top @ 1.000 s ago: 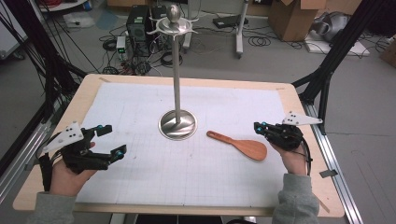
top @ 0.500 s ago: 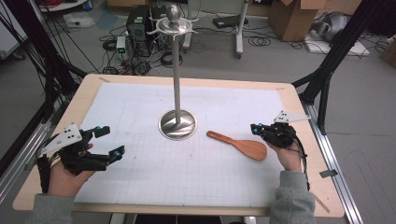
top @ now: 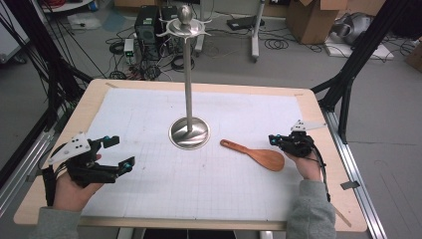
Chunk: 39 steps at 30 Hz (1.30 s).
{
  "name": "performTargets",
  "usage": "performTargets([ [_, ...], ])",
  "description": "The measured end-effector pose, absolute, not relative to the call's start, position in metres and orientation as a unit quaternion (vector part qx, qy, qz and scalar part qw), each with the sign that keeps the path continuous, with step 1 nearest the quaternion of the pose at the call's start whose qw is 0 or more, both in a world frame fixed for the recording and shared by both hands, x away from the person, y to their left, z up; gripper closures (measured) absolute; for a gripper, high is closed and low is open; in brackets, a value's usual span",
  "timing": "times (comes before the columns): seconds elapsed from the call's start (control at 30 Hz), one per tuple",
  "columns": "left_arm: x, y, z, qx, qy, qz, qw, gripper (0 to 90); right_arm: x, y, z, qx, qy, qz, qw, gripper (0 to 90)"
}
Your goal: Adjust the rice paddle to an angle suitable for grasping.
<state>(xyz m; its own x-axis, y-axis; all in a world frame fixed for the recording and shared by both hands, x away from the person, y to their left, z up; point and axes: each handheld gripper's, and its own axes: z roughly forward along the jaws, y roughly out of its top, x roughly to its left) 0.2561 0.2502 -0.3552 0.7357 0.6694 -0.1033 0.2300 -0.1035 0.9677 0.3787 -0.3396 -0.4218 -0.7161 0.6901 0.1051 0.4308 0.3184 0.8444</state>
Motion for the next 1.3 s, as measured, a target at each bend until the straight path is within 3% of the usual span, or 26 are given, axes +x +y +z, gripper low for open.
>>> performTargets([
  [1.3,0.251,0.257,-0.356,0.717,0.32,0.197,0.588,8.6,0.389,-0.339,-0.444,0.378,0.834,0.385,0.116,89.6],
])
